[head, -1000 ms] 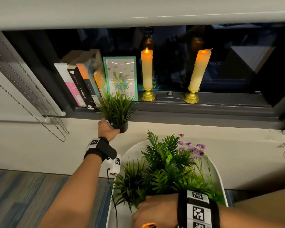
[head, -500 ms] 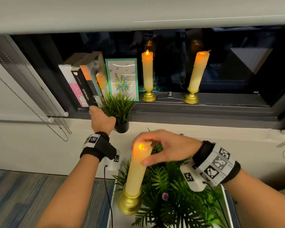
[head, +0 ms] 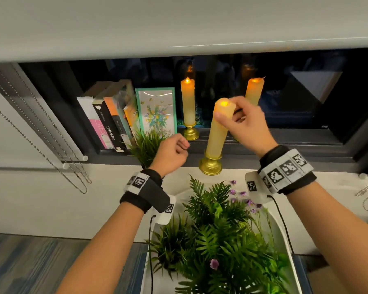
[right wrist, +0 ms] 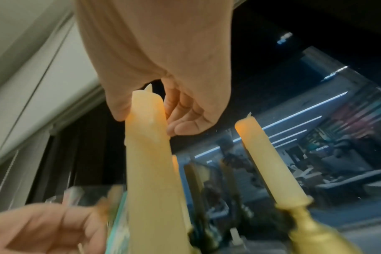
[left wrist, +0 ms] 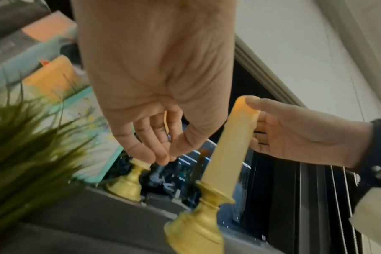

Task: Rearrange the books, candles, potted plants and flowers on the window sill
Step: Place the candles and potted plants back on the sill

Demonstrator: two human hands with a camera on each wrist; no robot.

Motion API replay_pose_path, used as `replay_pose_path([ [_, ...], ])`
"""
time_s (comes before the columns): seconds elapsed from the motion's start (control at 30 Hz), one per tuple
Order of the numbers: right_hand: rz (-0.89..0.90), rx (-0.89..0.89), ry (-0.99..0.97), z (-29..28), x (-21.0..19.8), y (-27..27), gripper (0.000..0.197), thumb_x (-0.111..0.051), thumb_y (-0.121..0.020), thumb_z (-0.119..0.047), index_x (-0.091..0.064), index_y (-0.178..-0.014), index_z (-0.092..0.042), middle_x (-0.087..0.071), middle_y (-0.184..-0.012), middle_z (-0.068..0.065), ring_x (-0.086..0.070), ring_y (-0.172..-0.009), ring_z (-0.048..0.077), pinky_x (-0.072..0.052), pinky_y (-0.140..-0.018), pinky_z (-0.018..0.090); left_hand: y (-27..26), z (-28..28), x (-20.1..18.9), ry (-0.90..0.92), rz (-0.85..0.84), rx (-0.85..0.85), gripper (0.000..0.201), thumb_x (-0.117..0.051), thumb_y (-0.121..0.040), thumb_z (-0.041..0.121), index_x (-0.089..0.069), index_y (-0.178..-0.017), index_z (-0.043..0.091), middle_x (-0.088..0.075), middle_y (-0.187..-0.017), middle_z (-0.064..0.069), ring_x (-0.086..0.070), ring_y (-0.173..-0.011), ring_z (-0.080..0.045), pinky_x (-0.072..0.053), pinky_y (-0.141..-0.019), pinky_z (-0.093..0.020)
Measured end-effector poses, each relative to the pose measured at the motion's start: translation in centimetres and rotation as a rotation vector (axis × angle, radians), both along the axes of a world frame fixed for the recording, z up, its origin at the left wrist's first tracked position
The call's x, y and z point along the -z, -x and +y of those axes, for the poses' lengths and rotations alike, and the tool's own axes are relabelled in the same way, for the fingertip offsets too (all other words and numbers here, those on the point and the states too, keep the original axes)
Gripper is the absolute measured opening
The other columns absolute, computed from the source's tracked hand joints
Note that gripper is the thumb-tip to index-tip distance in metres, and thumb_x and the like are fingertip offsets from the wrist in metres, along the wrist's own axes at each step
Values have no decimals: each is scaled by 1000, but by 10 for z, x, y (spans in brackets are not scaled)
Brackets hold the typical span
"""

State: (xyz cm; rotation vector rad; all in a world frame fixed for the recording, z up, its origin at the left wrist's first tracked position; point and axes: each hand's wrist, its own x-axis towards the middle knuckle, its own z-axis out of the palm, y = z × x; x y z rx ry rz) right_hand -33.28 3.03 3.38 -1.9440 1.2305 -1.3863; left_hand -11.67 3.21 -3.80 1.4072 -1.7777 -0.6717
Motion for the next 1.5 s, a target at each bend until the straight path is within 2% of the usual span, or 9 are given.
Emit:
replay_pose_path([
  [0.13, 193, 47, -36, -20, 39, -1, 38, -70, -80, -41, -59, -111, -22, -61, -92, -5, -58, -73, 13, -53, -69, 34, 22, -11, 29, -118, -77, 58, 24, -61, -80, 0, -63, -102, 9, -61, -96, -5, -57, -75, -15, -46, -68, -15],
  [0.3, 295, 59, -106, -35, 63, -5, 46, -69, -80, -44, -57, -118, -22, -64, -104, -3, -60, -81, 10, -53, -73, 31, 37, -24, 51, -225, -143, 101, 33, -66, -82, 8, -59, -114, 9, -60, -101, -6, -59, -78, -17, -51, -78, -28],
  [0.63, 283, 25, -255, -43, 103, -1, 46, -68, -82, -39, -53, -122, -23, -65, -107, 0, -64, -90, 18, -54, -81, 46, 52, -35, 72, -304, -88, 101, 52, -69, -85, 21, -47, -131, 17, -59, -102, -4, -60, -79, -13, -52, -77, -28],
  [0.8, 259, 17, -255, -46, 106, 2, 44, -70, -81, -38, -53, -119, -24, -65, -107, -1, -65, -87, 16, -55, -80, 44, 62, -43, 79, -247, -82, 58, 40, -70, -83, 28, -56, -119, 18, -62, -109, -7, -61, -83, -15, -49, -71, -24],
  [0.97, 204, 89, -250, -45, 115, 0, 44, -71, -80, -40, -52, -115, -22, -64, -106, -5, -63, -82, 14, -55, -76, 40, 69, -44, 83, -238, -136, 53, 45, -70, -84, 30, -54, -123, 18, -58, -115, -6, -64, -89, -21, -54, -83, -42],
  [1.17, 98, -33, -334, -47, 119, -2, 43, -71, -81, -28, -48, -117, -20, -62, -112, 1, -61, -101, 18, -53, -88, 46, 69, -44, 77, -238, -309, -4, 45, -63, -85, 42, -49, -125, 25, -57, -122, -1, -60, -104, -27, -50, -86, -46],
  [1.27, 174, -64, -457, -38, 118, 0, 59, -72, -82, -19, -39, -130, -18, -58, -120, 4, -57, -107, 18, -49, -96, 40, 64, -41, 72, -256, -343, -15, 54, -67, -83, 40, -45, -130, 23, -58, -126, -2, -57, -114, -29, -48, -90, -46],
  [1.37, 178, 8, -524, -22, 120, 13, 73, -76, -78, -16, -32, -136, -16, -49, -117, 2, -52, -107, 17, -47, -92, 32, 39, -35, 69, -314, -330, -40, 64, -70, -82, 29, -39, -137, 16, -62, -122, -3, -56, -115, -26, -45, -96, -44],
  [1.5, 343, -22, -547, 18, 119, 36, 32, -73, -82, -23, -54, -106, -13, -59, -93, 1, -60, -83, 19, -50, -75, 33, -3, -14, 72, -254, -271, -52, 23, -64, -83, 14, -63, -106, 12, -70, -96, -3, -65, -93, -24, -51, -88, -34],
])
